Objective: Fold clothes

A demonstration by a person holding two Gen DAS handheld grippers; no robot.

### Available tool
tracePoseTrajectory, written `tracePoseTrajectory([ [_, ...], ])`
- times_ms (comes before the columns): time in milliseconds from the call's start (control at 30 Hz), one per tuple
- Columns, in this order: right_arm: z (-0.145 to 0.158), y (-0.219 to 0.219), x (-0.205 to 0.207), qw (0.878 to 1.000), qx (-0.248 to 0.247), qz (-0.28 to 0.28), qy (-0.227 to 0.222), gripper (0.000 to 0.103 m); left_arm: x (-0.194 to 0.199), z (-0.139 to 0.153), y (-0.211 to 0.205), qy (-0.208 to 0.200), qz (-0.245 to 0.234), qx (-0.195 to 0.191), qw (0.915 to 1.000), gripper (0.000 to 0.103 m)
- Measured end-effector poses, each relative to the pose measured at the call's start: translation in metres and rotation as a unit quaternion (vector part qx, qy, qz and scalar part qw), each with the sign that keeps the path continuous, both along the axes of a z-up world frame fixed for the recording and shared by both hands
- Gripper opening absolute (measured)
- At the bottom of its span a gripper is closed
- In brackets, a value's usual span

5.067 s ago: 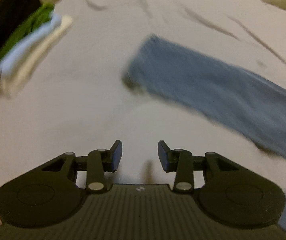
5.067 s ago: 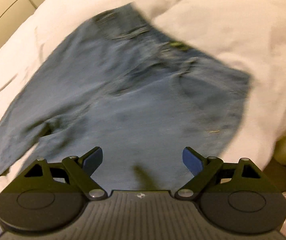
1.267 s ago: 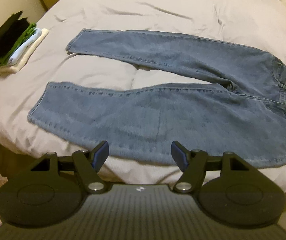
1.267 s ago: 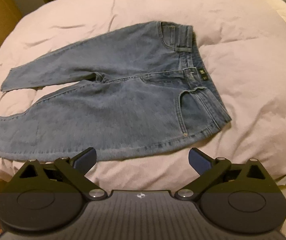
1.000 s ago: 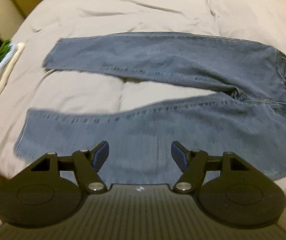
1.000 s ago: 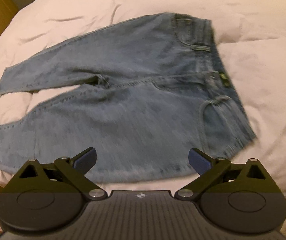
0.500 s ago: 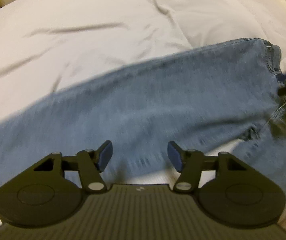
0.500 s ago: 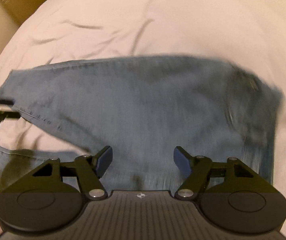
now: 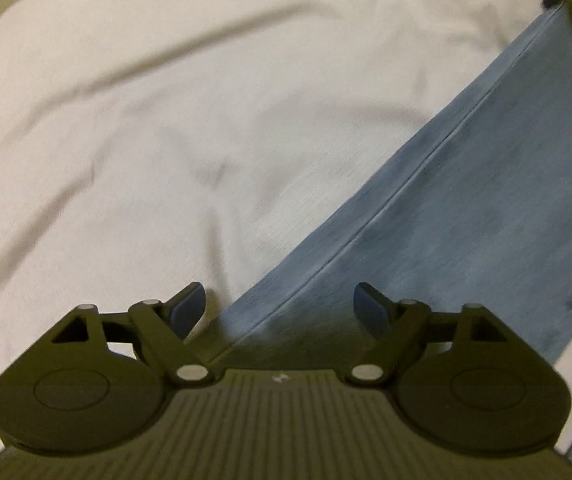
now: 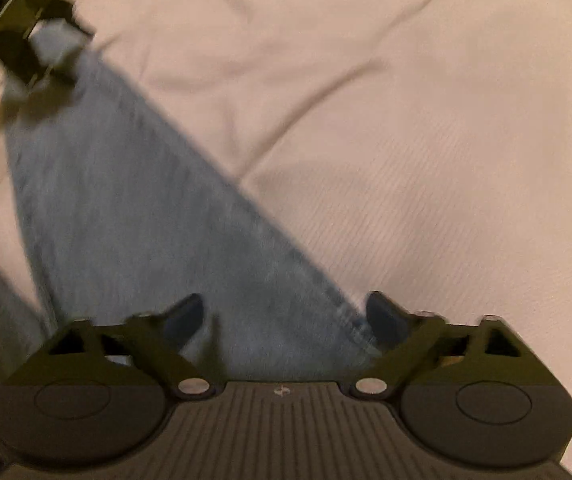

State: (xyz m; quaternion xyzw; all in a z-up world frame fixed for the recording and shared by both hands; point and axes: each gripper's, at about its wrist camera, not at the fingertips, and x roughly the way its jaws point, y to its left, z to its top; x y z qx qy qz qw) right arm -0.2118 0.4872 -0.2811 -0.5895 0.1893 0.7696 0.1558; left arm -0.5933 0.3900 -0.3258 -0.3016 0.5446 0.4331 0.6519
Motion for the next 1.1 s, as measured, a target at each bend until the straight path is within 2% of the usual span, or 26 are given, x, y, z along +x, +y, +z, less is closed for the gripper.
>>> tracePoseTrajectory([
  [33,-0.003,0.005,-0.001,1.000,-0.004,0.008,-0.007,0.092,-0.001,-0.005,0.000,-0.001,-0.004,-0.007,1.0000,0.078],
  [67,-0.005,0.011,-0.003,1.000,-0.007,0.015,-0.014,0.092,-0.002,-0.009,0.000,-0.003,-0.008,-0.013,0.9999,0.073],
  [100,-0.008,0.016,-0.004,0.999,-0.011,0.023,-0.020,0.085,-0.001,-0.011,0.000,-0.006,-0.014,-0.016,0.9998,0.061],
  [133,-0.011,0.022,-0.006,0.999,-0.014,0.031,-0.027,0.068,0.002,-0.010,-0.002,-0.004,-0.020,-0.014,0.9997,0.054],
  [167,-0.008,0.021,-0.005,0.999,-0.010,0.028,-0.028,0.060,0.005,-0.009,-0.004,0.000,-0.026,-0.012,0.9996,0.041],
  [200,-0.005,0.020,-0.003,0.999,-0.005,0.025,-0.028,0.041,0.008,-0.008,-0.007,0.003,-0.031,-0.010,0.9995,0.027],
  [233,-0.002,0.019,-0.001,0.999,0.000,0.021,-0.028,0.024,0.012,-0.005,-0.011,0.013,-0.039,-0.002,0.9992,0.020],
  [267,0.001,0.018,0.001,0.999,0.005,0.017,-0.028,0.019,0.015,-0.001,-0.017,0.023,-0.043,0.007,0.9988,0.015],
  [333,0.008,0.015,0.004,0.999,0.016,0.009,-0.029,0.012,0.019,0.016,-0.035,0.036,-0.031,0.042,0.9980,0.013],
  [467,0.043,-0.028,0.017,0.995,0.096,0.005,-0.008,0.008,0.025,0.070,-0.088,0.028,0.051,0.125,0.9905,0.012],
  [567,0.081,-0.080,0.038,0.986,0.166,-0.010,0.019,0.008,0.040,0.117,-0.154,0.027,0.110,0.176,0.9779,0.012],
  [667,0.115,-0.144,0.065,0.976,0.212,-0.020,0.047,0.007,0.072,0.152,-0.235,0.025,0.172,0.202,0.9639,0.012],
  [733,0.124,-0.193,0.083,0.972,0.229,-0.020,0.050,0.008,0.095,0.163,-0.289,0.012,0.219,0.198,0.9554,0.012],
  [800,0.126,-0.244,0.102,0.969,0.241,-0.014,0.046,0.008,0.114,0.161,-0.333,-0.011,0.270,0.178,0.9463,0.012],
  [900,0.094,-0.289,0.129,0.980,0.195,-0.043,0.016,0.011,0.150,0.129,-0.386,-0.020,0.334,0.112,0.9357,0.013],
  [967,0.071,-0.319,0.146,0.985,0.162,-0.063,-0.005,0.021,0.173,0.100,-0.408,-0.015,0.361,0.061,0.9306,0.014],
  [1000,0.059,-0.333,0.155,0.987,0.145,-0.073,-0.015,0.033,0.182,0.094,-0.416,-0.013,0.366,0.052,0.9290,0.015],
  [1033,0.048,-0.348,0.164,0.988,0.128,-0.083,-0.025,0.036,0.191,0.090,-0.422,-0.012,0.370,0.046,0.9277,0.018],
  [1067,0.036,-0.363,0.173,0.989,0.112,-0.093,-0.036,0.036,0.200,0.085,-0.429,-0.011,0.374,0.040,0.9264,0.026],
  [1100,0.033,-0.368,0.182,0.989,0.093,-0.113,-0.028,0.037,0.206,0.086,-0.433,-0.017,0.384,0.041,0.9223,0.038],
])
